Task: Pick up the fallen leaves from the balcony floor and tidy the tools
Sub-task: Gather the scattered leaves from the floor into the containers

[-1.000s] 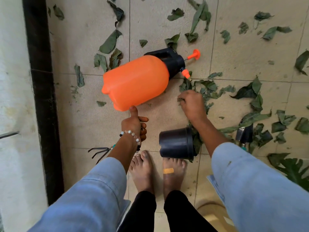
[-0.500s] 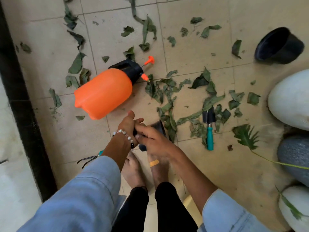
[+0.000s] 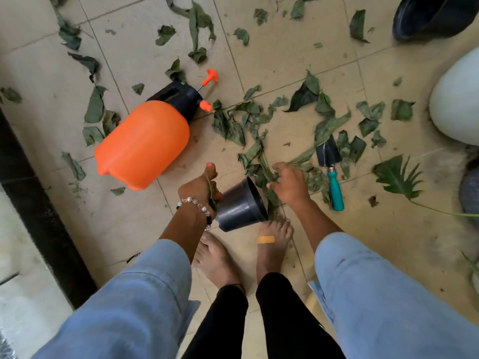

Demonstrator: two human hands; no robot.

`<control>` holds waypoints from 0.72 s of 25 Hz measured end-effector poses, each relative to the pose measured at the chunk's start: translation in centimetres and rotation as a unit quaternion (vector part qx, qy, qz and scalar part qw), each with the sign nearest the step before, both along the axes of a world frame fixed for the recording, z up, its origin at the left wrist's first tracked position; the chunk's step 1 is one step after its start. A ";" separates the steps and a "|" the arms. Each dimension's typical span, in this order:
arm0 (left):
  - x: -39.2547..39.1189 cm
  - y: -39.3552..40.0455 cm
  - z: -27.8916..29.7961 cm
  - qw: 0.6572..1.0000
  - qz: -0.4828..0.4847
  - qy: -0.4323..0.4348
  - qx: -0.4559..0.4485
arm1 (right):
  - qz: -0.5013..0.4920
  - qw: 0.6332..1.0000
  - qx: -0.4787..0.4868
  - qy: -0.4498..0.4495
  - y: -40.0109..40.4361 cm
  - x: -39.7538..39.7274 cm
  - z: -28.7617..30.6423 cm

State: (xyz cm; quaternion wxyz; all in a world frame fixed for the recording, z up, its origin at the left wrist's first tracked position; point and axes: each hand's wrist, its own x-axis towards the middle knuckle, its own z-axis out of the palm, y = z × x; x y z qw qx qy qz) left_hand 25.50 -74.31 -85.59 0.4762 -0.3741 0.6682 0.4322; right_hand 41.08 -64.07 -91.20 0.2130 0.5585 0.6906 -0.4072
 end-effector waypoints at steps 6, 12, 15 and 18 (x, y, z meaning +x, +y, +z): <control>-1.7 -0.7 -3.0 1.000 -0.018 -0.008 -0.001 | 0.372 0.917 0.111 -0.088 -3.6 0.7 -4.7; -0.9 -1.1 -2.9 0.995 0.021 -0.091 0.039 | 0.061 0.990 0.104 0.079 -0.2 0.0 -3.6; -0.8 -0.6 -2.3 0.995 0.019 -0.066 0.067 | 0.080 0.985 0.071 0.137 0.1 -2.5 -2.2; -1.2 -0.6 -2.8 0.998 -0.027 0.028 0.053 | 0.139 0.982 -0.002 0.126 0.0 -5.0 -2.2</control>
